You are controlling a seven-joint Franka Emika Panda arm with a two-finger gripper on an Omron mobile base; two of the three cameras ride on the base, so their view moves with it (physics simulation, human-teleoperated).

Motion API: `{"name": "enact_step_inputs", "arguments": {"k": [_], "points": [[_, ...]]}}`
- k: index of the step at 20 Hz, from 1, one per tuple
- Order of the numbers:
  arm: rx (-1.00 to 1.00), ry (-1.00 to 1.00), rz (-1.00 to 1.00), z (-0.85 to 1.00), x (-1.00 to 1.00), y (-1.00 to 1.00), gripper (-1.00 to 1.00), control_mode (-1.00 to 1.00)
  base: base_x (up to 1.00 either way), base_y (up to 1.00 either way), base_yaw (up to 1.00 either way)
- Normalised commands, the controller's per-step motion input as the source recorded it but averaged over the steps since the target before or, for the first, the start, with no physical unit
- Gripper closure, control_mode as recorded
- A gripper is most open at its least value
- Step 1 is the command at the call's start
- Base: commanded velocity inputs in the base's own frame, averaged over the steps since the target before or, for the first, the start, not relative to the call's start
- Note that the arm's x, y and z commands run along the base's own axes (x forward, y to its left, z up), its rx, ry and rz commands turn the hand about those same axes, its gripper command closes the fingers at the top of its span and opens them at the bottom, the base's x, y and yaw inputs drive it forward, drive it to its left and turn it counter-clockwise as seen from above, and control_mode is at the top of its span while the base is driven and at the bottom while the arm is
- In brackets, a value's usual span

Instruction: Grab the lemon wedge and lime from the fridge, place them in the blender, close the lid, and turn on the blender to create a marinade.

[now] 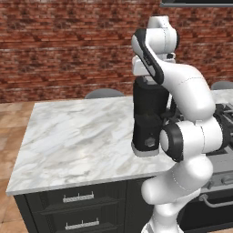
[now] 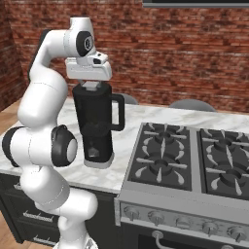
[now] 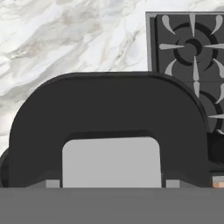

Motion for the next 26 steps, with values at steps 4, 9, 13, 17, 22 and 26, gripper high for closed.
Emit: {"name": "enact_step_inputs", "arguments": {"k": [4,9,13,17,22,26], "points": [[0.0,-0.04,0.0,-0.14,0.0,0.0,-1.0,-1.0,0.0,0.0,0.0],[0.0,-0.07,0.0,0.0,0.0,0.0,-1.0,-1.0,0.0,0.0,0.0],[0.0,-0.1,0.0,0.0,0.0,0.0,-1.0,-1.0,0.0,0.0,0.0],[0.0,-0.14,0.0,0.0,0.0,0.0,-1.0,-1.0,0.0,0.0,0.0],[0.0,-0.16,0.0,0.03,0.0,0.0,-1.0,-1.0,0.0,0.0,0.0],[0.0,-0.17,0.0,0.07,-0.01,0.01,-1.0,-1.0,0.0,0.0,0.0]]}}
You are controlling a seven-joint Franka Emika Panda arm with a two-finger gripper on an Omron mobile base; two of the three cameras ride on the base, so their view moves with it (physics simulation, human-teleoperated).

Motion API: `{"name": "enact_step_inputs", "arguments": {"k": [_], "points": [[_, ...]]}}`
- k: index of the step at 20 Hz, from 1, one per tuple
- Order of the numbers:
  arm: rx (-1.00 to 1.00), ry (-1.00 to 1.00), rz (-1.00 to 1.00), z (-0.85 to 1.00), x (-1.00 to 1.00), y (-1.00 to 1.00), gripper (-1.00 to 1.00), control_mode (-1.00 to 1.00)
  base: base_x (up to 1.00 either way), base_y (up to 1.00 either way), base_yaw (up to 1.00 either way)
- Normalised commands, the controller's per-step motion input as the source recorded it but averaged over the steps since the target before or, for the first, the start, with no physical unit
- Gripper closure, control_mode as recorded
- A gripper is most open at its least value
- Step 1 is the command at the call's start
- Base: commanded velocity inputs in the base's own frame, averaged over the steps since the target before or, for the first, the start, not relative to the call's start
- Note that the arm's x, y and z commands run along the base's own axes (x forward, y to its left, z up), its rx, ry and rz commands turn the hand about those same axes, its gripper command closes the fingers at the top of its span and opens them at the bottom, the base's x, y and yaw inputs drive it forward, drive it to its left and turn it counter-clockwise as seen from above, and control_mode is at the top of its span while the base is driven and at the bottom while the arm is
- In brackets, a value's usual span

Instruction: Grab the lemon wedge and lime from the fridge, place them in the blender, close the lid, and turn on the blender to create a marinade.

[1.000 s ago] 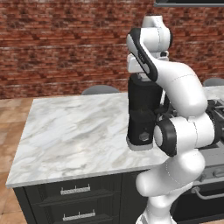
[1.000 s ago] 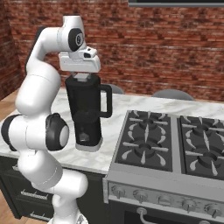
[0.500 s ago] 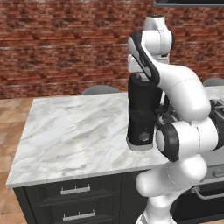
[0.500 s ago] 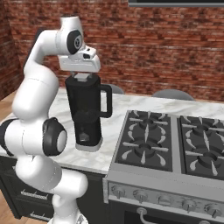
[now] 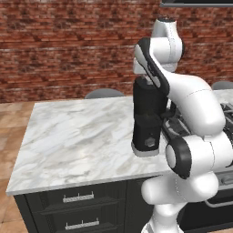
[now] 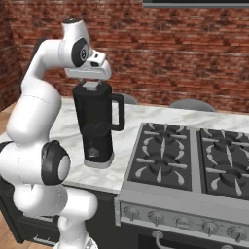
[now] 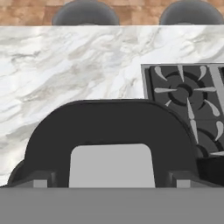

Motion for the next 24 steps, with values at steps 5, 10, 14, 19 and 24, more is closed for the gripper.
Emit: {"name": "enact_step_inputs", "arguments": {"k": [5,10,14,19,24], "points": [[0.0,-0.17,0.0,0.03,-0.05,0.0,-1.0,-1.0,0.0,0.0,0.0],[0.0,-0.19,0.0,0.06,-0.12,0.0,-1.0,-1.0,0.0,0.0,0.0],[0.0,-0.3,0.0,0.2,-0.32,0.0,-1.0,-1.0,0.0,0.0,0.0],[-0.01,-0.32,0.0,0.32,-0.53,0.0,-1.0,-1.0,0.0,0.0,0.0],[0.0,-0.26,0.0,0.35,-0.89,0.0,-1.0,-1.0,0.0,0.0,0.0]]}}
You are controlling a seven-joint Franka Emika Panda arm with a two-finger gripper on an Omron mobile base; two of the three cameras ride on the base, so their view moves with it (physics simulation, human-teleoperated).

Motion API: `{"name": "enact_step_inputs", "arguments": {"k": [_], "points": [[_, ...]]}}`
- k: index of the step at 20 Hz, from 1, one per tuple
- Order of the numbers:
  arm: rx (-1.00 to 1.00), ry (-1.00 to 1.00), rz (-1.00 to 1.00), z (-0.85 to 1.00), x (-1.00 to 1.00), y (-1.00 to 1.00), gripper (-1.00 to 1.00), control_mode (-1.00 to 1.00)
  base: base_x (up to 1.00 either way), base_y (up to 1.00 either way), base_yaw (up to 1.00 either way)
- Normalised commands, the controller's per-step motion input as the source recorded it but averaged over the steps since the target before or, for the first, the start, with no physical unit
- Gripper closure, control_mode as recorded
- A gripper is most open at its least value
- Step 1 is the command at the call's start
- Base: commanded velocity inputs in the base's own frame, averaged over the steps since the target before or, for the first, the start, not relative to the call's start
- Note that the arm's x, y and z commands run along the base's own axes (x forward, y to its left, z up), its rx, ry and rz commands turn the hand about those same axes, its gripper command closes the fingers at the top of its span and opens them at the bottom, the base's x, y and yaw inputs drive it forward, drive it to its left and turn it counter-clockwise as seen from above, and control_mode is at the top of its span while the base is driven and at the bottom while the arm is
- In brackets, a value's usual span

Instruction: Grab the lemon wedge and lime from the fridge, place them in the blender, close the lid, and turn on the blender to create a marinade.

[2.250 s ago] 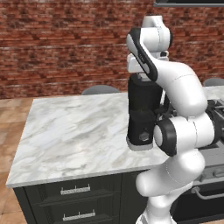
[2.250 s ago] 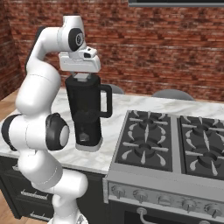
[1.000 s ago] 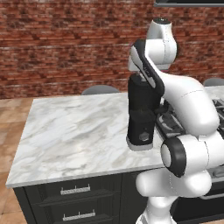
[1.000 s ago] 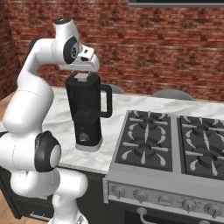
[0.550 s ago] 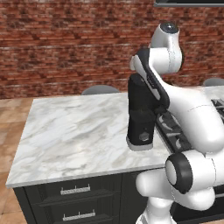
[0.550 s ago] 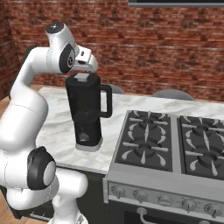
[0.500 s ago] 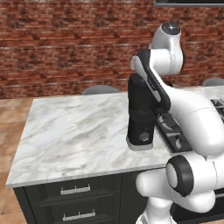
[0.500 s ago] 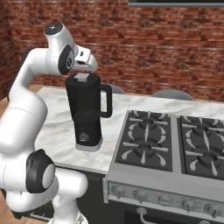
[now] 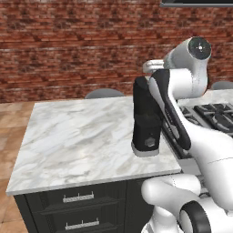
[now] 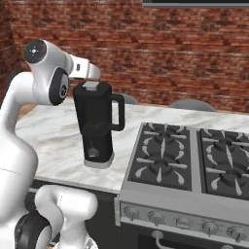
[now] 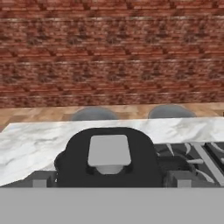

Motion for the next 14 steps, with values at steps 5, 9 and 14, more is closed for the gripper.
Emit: {"name": "enact_step_inputs", "arguments": {"k": [5,9,14], "points": [[0.0,-0.13,0.0,0.31,-1.0,0.0,-1.0,-1.0,0.0,0.0,0.0],[0.04,-0.02,0.0,0.24,-1.0,0.03,-1.0,-1.0,0.0,0.0,0.0],[0.09,0.01,0.0,0.17,-1.0,0.04,-1.0,-1.0,0.0,0.0,0.0]]}}
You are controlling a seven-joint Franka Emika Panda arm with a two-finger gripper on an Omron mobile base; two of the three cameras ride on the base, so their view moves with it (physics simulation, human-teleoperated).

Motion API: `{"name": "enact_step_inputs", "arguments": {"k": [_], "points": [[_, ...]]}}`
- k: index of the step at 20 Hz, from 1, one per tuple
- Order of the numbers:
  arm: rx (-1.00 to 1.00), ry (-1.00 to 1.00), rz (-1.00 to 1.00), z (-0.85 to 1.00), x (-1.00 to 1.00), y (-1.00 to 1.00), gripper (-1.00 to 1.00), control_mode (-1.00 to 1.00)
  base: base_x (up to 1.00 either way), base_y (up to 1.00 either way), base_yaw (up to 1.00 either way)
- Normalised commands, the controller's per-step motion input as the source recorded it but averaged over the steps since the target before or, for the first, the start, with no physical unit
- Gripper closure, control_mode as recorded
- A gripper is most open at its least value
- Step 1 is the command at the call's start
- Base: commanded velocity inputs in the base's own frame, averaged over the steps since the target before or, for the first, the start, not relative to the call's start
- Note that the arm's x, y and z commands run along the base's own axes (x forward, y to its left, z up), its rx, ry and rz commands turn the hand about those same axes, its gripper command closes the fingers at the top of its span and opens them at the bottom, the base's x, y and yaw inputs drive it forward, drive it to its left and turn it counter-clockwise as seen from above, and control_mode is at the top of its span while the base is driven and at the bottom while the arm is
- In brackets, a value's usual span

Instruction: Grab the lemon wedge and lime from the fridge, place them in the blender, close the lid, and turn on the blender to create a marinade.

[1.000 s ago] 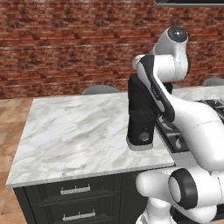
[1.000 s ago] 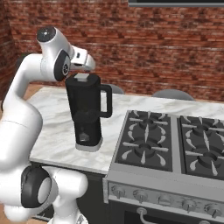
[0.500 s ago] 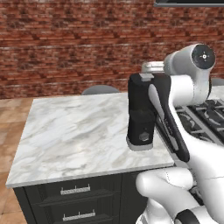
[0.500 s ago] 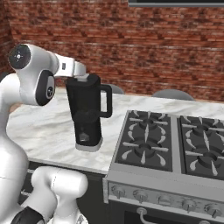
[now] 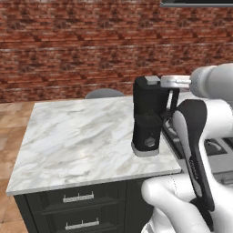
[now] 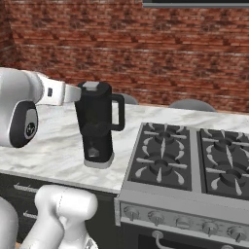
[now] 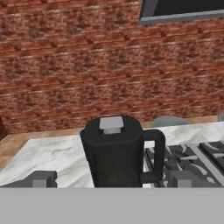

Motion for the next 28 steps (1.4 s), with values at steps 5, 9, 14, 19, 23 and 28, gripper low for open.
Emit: {"name": "enact_step_inputs", "arguments": {"k": [5,9,14,19,23,28], "points": [[0.1,0.04,0.0,0.11,-1.0,0.03,-1.0,-1.0,0.0,0.0,0.0],[0.02,0.18,0.0,-0.02,-0.68,0.1,-1.0,-1.0,0.0,0.0,0.0],[0.0,0.29,0.0,-0.3,-0.42,0.08,-1.0,-1.0,0.0,0.0,0.0],[-0.01,0.23,0.0,-0.64,-0.16,0.01,-1.0,-1.0,0.0,0.0,0.0],[-0.04,0.22,0.0,-1.0,0.0,0.0,-1.0,-1.0,0.0,0.0,0.0],[-0.03,0.1,0.0,-0.76,0.0,0.0,-1.0,-1.0,0.0,0.0,0.0]]}}
